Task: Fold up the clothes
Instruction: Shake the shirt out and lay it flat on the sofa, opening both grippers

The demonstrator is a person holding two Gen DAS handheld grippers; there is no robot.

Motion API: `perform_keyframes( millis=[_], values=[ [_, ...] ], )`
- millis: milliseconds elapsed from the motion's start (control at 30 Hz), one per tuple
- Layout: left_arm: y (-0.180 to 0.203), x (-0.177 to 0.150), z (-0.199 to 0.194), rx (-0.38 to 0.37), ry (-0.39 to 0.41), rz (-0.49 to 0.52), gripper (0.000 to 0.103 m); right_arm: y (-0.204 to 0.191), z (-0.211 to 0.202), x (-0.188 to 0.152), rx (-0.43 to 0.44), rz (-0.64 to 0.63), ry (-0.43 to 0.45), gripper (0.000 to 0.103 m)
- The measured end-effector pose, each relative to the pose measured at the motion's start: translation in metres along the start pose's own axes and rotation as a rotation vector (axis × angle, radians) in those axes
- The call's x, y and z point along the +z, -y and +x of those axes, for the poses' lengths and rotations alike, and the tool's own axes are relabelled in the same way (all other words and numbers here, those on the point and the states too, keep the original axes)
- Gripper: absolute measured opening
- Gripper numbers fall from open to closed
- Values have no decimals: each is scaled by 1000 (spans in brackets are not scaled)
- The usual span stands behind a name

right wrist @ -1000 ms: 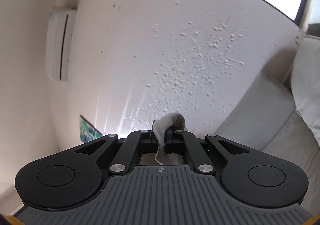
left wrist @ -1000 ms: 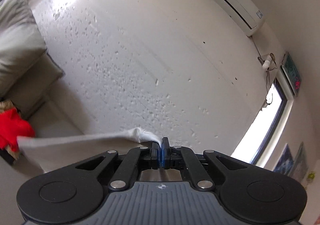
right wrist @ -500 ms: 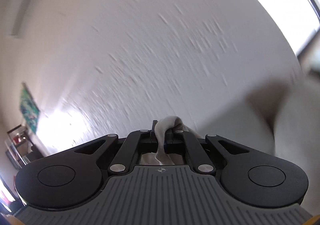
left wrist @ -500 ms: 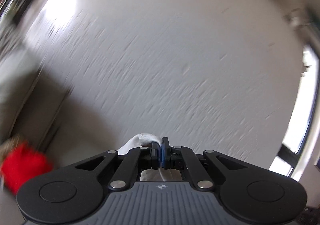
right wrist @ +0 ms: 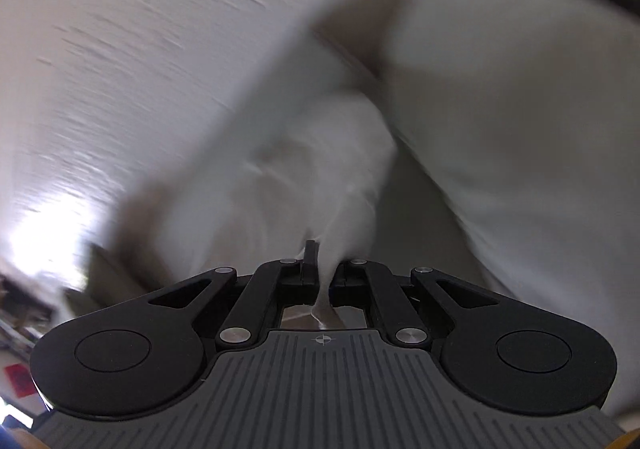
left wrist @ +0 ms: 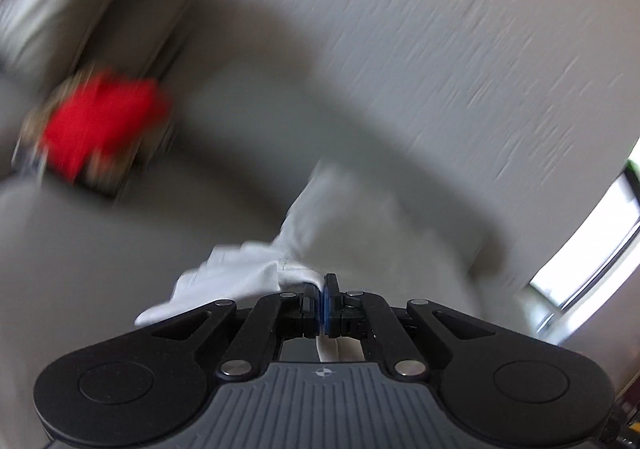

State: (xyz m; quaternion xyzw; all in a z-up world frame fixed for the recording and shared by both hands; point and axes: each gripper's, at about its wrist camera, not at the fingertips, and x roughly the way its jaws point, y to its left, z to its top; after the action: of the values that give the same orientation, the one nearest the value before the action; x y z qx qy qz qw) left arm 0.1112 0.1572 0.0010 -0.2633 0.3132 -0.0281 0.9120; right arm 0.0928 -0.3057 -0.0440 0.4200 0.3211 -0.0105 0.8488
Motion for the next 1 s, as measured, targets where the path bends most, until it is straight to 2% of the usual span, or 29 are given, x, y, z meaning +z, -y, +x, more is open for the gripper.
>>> perform_keyframes(
  millis=[67, 133, 200, 333, 467, 567, 667, 767, 900, 933, 967, 1000],
  values=[
    [-22, -27, 19, 41, -89, -60, 0, 24, 9, -19, -59, 23, -41, 3],
    [-38, -47, 23, 69, -117, -81, 0, 39, 13, -30, -107, 20, -59, 3],
    [-47, -60, 21, 85, -126, -88, 0, 42, 11, -31, -119, 11, -58, 3],
    [-43, -58, -3, 50, -101, -104, 0, 38, -2, -18, -112, 1, -49, 3],
    [-39, -48, -29, 0, -84, -126, 0, 28, -33, -8, -97, 22, -52, 3],
    [-36, -36, -42, -14, -118, -133, 0, 23, -48, -2, -134, 8, -81, 3],
    [-35, -44, -45, 5, -160, -103, 0, 24, -59, -8, -187, -24, -86, 3],
    [-31, -62, -44, 54, -193, -49, 0, 32, -61, -19, -236, -49, -111, 3],
    [-30, -88, -31, 169, -222, 32, 1, 41, -52, -28, -317, -94, -135, 5],
    [-29, -93, -29, 204, -228, 61, 3, 41, -51, -30, -331, -115, -135, 12],
    [-27, -96, -28, 244, -229, 93, 9, 40, -50, -32, -339, -132, -133, 23],
    [-24, -100, -27, 283, -231, 126, 13, 36, -54, -33, -347, -158, -119, 26]
  ],
)
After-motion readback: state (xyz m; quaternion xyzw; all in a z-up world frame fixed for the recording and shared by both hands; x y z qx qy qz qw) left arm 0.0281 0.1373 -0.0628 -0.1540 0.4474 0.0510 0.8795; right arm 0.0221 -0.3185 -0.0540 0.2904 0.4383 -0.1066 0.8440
